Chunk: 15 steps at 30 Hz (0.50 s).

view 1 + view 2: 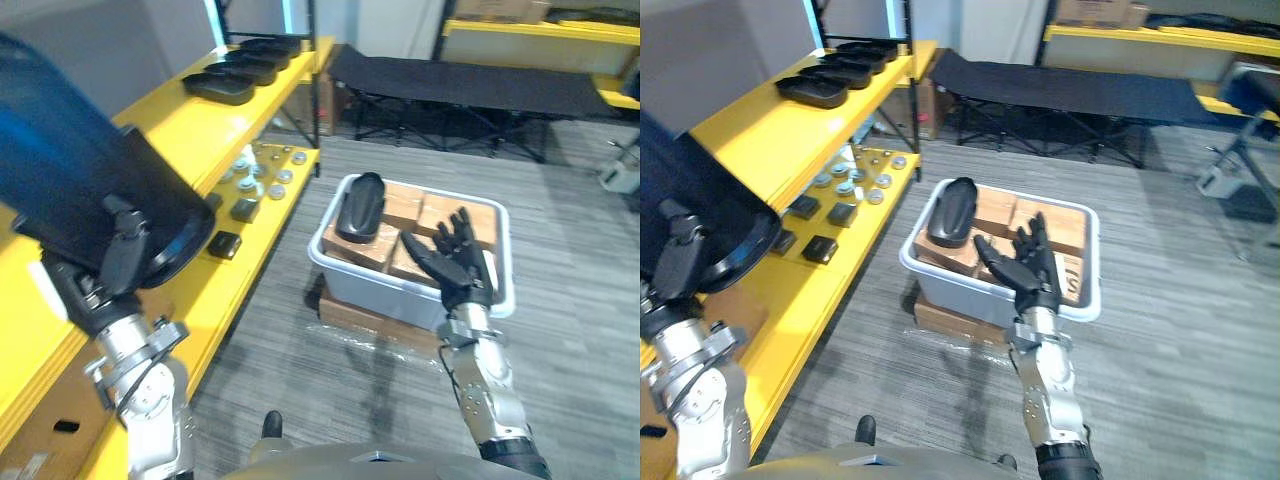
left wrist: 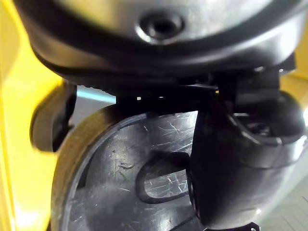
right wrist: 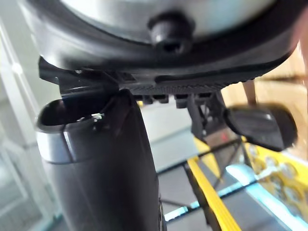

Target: Walk over and take three plastic housings, then place them on the shelf

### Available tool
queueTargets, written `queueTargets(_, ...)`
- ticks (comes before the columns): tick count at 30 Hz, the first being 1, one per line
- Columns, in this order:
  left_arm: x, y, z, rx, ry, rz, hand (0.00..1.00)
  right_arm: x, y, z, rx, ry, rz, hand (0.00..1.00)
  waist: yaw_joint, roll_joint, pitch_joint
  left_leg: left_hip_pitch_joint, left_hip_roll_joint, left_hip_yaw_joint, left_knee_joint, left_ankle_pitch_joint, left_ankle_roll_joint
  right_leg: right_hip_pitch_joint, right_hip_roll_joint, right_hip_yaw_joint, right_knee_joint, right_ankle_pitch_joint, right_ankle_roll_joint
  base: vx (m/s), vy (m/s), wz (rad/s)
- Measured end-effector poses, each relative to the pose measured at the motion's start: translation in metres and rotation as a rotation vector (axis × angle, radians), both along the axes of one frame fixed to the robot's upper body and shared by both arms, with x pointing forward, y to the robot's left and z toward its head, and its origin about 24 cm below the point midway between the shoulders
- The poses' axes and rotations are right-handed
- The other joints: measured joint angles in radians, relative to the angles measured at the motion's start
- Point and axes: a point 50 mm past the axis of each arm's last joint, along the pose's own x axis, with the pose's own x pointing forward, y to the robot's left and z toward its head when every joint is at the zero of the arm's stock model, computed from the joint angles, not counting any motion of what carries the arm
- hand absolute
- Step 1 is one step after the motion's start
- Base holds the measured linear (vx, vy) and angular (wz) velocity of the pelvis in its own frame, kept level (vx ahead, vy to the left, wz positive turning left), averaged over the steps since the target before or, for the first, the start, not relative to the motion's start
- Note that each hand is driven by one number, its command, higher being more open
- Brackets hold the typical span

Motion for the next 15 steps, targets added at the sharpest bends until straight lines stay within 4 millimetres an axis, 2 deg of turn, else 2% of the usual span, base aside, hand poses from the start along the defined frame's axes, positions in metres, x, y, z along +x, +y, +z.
queueTargets(2,-0.009,0.008,-0.003,-0.016,0.012,0.005,0.00,0.014,0.008,0.004,-0.033,-0.011,0.032,1.00,0.039,-0.005,0.001,-0.011,-0.014,-0.026,0.000,0.011,0.009,0.012,-0.009,-0.029,0.005,0.004,0.008,0.04,0.008,0.42)
queueTargets(5,-0.015,0.014,-0.005,-0.047,0.003,-0.008,0.00,0.021,0.013,0.009,-0.063,-0.029,0.045,1.00,0.054,-0.013,0.002,-0.011,-0.028,-0.041,0.000,0.011,0.011,0.027,-0.018,-0.045,0.005,0.001,0.012,0.04,0.014,0.21)
queueTargets(10,-0.013,0.011,-0.005,-0.025,0.009,-0.070,0.00,0.022,0.013,0.008,-0.078,-0.008,0.044,1.00,0.044,-0.025,0.008,0.000,-0.023,-0.014,0.000,0.006,0.013,0.017,-0.021,-0.021,0.005,-0.004,0.008,-0.01,0.010,-0.15)
queueTargets(15,-0.004,-0.001,-0.008,-0.041,0.041,-0.131,0.00,0.018,0.012,0.003,-0.114,0.012,0.106,1.00,0.015,-0.019,0.016,-0.002,-0.021,0.006,0.000,0.007,0.028,0.025,-0.021,-0.022,0.009,-0.004,0.009,-0.01,0.000,0.01)
